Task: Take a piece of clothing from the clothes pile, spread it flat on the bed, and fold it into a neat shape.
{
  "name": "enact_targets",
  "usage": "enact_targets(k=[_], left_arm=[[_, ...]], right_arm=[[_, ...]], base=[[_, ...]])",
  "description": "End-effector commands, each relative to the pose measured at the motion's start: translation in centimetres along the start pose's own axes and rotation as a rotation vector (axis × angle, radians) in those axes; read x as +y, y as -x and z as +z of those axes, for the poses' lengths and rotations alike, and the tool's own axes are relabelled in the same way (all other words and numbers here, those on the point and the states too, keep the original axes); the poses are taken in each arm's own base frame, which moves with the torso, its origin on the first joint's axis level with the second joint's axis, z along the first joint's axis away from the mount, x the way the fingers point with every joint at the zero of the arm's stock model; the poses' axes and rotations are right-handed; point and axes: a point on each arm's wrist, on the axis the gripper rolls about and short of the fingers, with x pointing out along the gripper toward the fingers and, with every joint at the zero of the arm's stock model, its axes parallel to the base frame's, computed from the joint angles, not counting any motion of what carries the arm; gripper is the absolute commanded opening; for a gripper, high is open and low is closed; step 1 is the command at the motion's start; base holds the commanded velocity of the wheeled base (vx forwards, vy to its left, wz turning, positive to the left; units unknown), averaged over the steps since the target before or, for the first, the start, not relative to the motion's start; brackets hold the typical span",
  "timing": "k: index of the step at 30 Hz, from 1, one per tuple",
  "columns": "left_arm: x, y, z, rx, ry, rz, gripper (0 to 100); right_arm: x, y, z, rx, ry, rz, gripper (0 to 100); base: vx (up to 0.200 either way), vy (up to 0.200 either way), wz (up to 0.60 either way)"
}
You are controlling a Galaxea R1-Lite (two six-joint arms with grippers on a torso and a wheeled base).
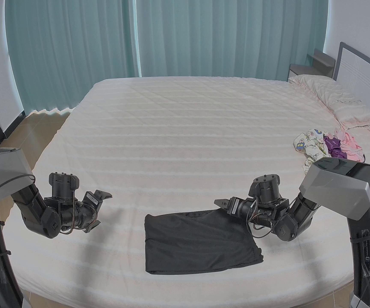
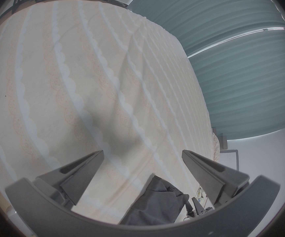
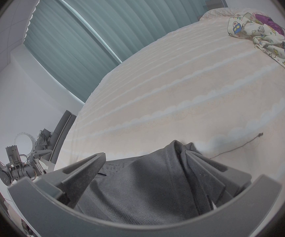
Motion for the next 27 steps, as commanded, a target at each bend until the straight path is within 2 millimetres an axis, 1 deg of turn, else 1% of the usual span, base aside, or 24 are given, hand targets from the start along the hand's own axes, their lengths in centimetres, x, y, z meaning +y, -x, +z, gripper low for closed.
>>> enact_targets(k=[1, 4, 7, 10, 12, 18, 23, 24, 27], left_arm=[[0.0, 0.0, 0.0, 0.000, 0.000, 0.002, 100], [0.0, 0.0, 0.0, 0.000, 0.000, 0.002, 100], [0.1, -0.1, 0.0, 0.001, -0.001, 0.003, 100], [0.1, -0.1, 0.0, 0.001, -0.001, 0.003, 100], [0.1, -0.1, 0.0, 0.001, -0.001, 0.003, 100], [0.2, -0.2, 0.0, 0.001, -0.001, 0.006, 100], [0.2, -0.2, -0.1, 0.003, -0.001, 0.009, 100], [0.2, -0.2, -0.1, 0.003, -0.001, 0.009, 100], [0.2, -0.2, -0.1, 0.003, -0.001, 0.009, 100]], right_arm=[[-0.3, -0.3, -0.1, 0.002, -0.003, -0.005, 0], [-0.3, -0.3, -0.1, 0.002, -0.009, -0.003, 0], [-0.4, -0.3, 0.0, -0.002, -0.066, -0.008, 0], [-0.6, -0.3, 0.0, -0.005, -0.079, -0.014, 0], [-1.3, -0.1, 0.3, -0.013, -0.097, -0.030, 0], [-1.7, 0.1, 1.0, -0.039, -0.158, -0.040, 0], [-2.1, 0.0, 1.2, -0.054, -0.173, -0.060, 0], [-2.6, -0.1, 1.5, -0.070, -0.179, -0.074, 0], [-2.8, -0.1, 1.6, -0.074, -0.184, -0.082, 0]], base=[[0.000, 0.000, 0.00], [0.000, 0.000, 0.00], [0.000, 0.000, 0.00], [0.000, 0.000, 0.00], [0.000, 0.000, 0.00], [0.000, 0.000, 0.00], [0.000, 0.000, 0.00], [0.000, 0.000, 0.00], [0.000, 0.000, 0.00]])
